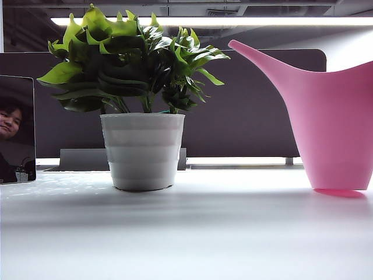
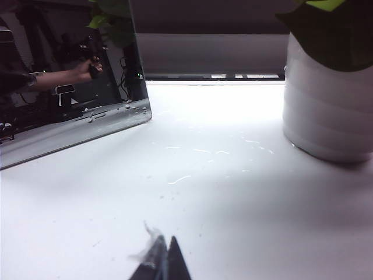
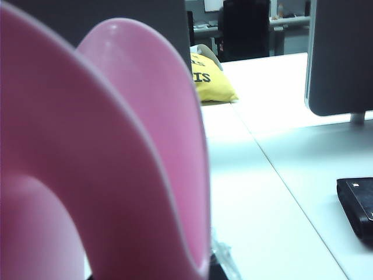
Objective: Pick up the watering can from the table, water the potted plant, and put the can back.
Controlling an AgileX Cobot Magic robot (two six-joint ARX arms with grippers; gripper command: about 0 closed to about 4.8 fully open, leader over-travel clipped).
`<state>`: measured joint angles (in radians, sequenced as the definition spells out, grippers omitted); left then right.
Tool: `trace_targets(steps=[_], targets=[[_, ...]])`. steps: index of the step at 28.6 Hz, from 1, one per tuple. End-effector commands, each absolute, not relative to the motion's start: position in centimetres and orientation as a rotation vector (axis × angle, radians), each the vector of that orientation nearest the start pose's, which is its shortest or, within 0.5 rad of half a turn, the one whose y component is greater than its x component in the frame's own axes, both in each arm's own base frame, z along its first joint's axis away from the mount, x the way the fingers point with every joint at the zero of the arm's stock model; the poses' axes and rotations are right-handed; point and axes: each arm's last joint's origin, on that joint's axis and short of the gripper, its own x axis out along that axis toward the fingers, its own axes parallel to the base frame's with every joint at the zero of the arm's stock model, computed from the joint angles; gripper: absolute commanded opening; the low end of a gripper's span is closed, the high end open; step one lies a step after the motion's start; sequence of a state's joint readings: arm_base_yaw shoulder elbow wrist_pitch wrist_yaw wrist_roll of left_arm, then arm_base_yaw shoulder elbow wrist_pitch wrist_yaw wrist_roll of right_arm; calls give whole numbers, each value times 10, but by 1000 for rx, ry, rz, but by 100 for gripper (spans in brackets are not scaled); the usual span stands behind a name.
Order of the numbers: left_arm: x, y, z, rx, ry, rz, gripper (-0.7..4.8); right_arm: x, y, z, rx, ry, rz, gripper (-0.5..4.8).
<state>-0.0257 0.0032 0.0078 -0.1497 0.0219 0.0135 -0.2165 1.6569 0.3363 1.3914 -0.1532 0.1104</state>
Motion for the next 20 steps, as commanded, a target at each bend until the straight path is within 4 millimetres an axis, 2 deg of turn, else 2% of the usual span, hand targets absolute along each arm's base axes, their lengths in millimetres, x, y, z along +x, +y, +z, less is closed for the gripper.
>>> trace_targets(steps=[1,12,15,20], targets=[[96,-3,152,18,137,-50,-5,253,-51,154,79,-97,-49,-6],[96,-3,152,19,137,-50,-5,253,-50,154,78,-96,-24,1],[96,-3,152,19,137,-50,-5,253,-49,154,80,-95,7,87],[96,-3,152,19,137,-50,-5,253,-48,153,83,-91,34,154]])
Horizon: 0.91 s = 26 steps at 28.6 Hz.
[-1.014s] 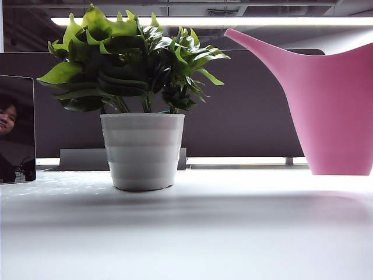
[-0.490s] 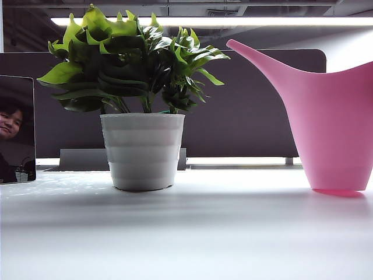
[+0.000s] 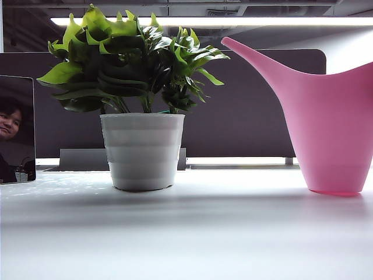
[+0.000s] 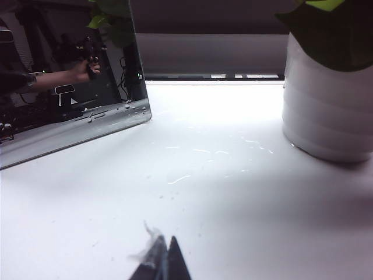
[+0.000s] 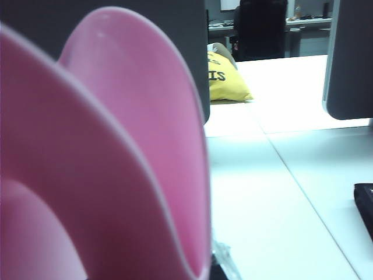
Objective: Pick up the watering can from the table, water the potted plant, and put the can back.
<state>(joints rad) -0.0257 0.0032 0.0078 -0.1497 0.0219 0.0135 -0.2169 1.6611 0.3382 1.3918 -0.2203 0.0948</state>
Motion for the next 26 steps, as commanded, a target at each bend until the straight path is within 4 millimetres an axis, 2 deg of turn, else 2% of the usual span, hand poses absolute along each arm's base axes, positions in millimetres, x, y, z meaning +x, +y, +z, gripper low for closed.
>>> trace_targets(steps=[1,7,17,26], targets=[[96,-3,152,19,137,-50,-5,253,-48,153,83,-90,36,170],[96,-3,152,18,137,-50,-5,250,-47,150,87,-74,35,247],[96,-3,152,19,137,-49,-5,228,-43,139,127,-19,31,248],[97,-1,152,17,137,-24,-5,197,-36,156,120,-108,37,246]])
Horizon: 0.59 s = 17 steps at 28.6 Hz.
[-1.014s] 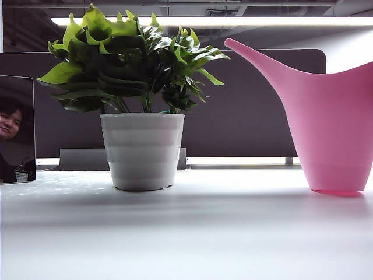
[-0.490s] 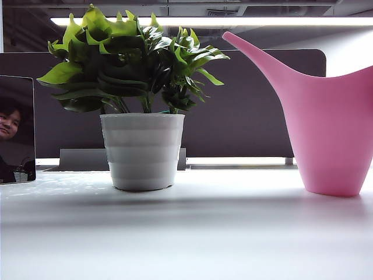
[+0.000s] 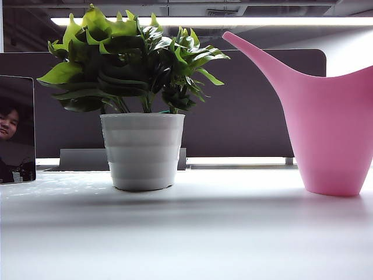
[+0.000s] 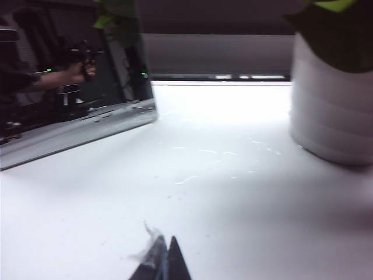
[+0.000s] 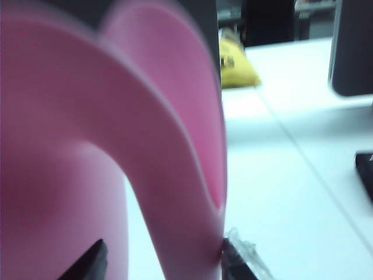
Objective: Pick up the watering can from the table, water the potted plant, and put the can back.
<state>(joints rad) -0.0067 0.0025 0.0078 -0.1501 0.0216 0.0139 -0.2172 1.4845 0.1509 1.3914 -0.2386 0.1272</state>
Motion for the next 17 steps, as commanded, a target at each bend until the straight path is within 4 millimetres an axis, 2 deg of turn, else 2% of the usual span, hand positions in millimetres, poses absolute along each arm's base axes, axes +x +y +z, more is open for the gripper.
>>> trace_targets(steps=[1,3,6,17], targets=[[96,-1,152,17,138,-25,-5,193,-35,159,135,-126,40,238],[96,-2,152,18,137,-36,-5,185,-33,164,174,-165,48,185],[96,-4,152,20,137,-63,-5,173,-30,171,192,-214,95,6],[96,-5,152,20,137,-64,-5,165,-21,180,359,-196,380,-3]])
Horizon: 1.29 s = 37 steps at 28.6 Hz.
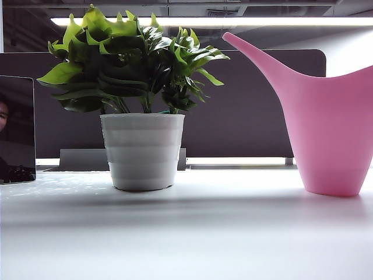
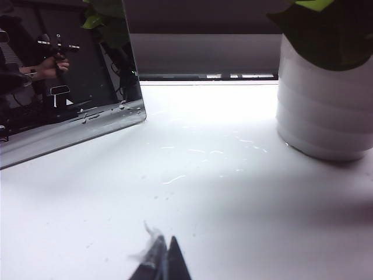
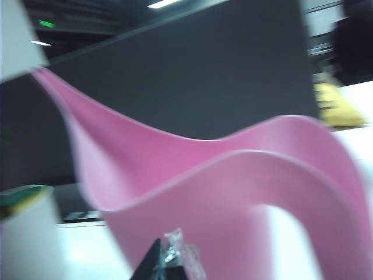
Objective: Pick up the watering can from the table, water the potted plant, and put the can back.
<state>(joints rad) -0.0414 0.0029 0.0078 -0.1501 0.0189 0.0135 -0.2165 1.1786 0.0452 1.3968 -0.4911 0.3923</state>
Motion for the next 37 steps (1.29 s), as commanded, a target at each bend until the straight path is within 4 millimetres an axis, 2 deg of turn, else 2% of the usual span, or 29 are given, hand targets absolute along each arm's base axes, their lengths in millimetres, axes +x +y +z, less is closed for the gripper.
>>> trace_targets(steps=[1,5,10,17,23,29,37], targets=[[96,-5,152,20,137,-64,-5,164,-20,181,376,-195,395,-3],[96,-5,152,20,137,-64,-5,160,-17,186,416,-192,486,-3],[96,-5,152,20,137,-64,-5,148,-15,188,474,-213,513,-3],[96,-5,152,20,137,-65,-5,139,-12,196,433,-271,550,-3],[96,-5,152,20,137,-65,-5,138,-12,197,427,-273,563,-2],[96,-5,152,20,137,-65,-5,136,-8,195,391,-205,697,-2],[96,-5,152,20,137,-65,-5,136,-8,194,389,-197,703,-2]])
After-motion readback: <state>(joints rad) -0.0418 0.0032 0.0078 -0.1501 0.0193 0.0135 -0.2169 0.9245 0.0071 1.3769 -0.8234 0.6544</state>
